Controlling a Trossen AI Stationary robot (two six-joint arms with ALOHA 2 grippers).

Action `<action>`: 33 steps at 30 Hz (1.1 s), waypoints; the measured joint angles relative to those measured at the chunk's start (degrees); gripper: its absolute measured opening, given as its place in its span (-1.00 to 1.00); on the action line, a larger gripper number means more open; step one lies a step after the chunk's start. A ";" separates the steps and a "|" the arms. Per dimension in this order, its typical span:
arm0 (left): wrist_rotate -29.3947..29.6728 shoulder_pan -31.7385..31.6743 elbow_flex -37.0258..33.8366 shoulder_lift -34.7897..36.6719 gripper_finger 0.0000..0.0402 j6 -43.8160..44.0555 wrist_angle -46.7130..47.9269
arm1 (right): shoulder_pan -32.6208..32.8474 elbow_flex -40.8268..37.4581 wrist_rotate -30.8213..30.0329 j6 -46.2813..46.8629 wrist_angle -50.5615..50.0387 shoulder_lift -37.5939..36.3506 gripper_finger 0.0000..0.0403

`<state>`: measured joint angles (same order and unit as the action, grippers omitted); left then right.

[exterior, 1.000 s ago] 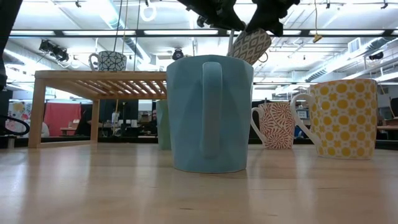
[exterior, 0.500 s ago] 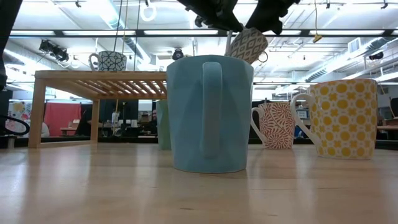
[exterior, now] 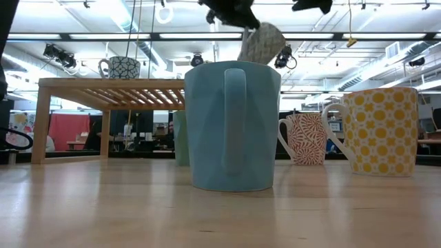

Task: Place coffee mugs
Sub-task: Put the white-gray patterned mug on the shelf

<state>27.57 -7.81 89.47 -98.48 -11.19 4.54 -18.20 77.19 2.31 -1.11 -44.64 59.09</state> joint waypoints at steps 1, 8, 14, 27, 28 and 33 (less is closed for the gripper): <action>0.13 0.00 0.02 0.77 -0.62 0.14 0.40 | 0.00 0.00 0.00 0.00 -0.04 -0.61 -0.16; 5.77 -0.05 0.04 7.02 -0.62 1.59 6.04 | 0.00 0.00 -0.05 1.38 -0.17 -2.82 -0.16; 7.77 -0.04 0.09 11.13 -0.62 5.20 15.14 | 0.00 0.00 -0.09 1.36 -0.47 -2.54 -0.16; 17.13 1.63 0.09 12.75 -0.62 11.91 29.20 | 0.00 0.00 0.24 1.36 -1.19 -0.69 -0.16; 17.67 1.91 0.09 12.75 -0.62 12.39 30.59 | 0.00 0.00 0.24 1.36 -1.57 -0.62 -0.16; 19.56 3.53 0.09 12.75 -0.62 15.69 36.14 | 0.00 -0.02 0.28 1.36 -2.84 -0.44 -0.16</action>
<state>47.13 -4.29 89.56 -85.73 4.50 40.68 -18.20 77.17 2.59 0.25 -47.48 58.65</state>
